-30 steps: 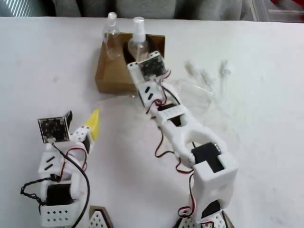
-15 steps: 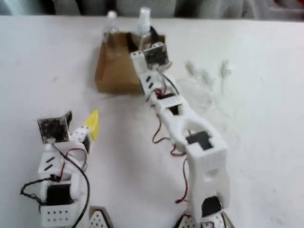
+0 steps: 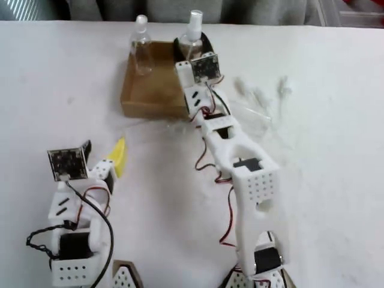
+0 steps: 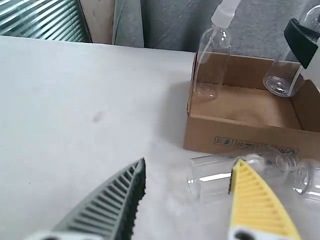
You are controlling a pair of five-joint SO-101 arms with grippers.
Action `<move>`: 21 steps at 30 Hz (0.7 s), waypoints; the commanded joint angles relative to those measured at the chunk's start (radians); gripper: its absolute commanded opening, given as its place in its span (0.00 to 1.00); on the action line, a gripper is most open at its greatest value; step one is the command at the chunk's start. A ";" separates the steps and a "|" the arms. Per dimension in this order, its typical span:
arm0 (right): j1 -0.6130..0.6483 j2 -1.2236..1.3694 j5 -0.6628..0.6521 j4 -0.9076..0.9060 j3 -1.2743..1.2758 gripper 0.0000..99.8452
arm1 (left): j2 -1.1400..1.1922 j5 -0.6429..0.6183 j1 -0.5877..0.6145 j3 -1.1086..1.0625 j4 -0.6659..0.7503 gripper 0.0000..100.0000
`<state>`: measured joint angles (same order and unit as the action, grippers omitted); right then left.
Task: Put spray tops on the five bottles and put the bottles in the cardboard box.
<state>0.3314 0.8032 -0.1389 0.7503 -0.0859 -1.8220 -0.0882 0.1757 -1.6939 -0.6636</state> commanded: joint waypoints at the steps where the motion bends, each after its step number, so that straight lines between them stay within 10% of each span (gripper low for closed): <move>1: -0.031 0.030 0.011 -0.111 -0.187 0.02 | -0.007 0.000 0.005 0.000 0.014 0.28; 21: -0.035 0.443 0.005 -0.380 -0.816 0.02 | -0.007 0.000 0.007 0.000 0.015 0.28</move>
<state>0.3007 1.2467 -0.1343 0.3989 -0.7933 -1.8220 -0.0882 0.1757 -1.6939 -0.6636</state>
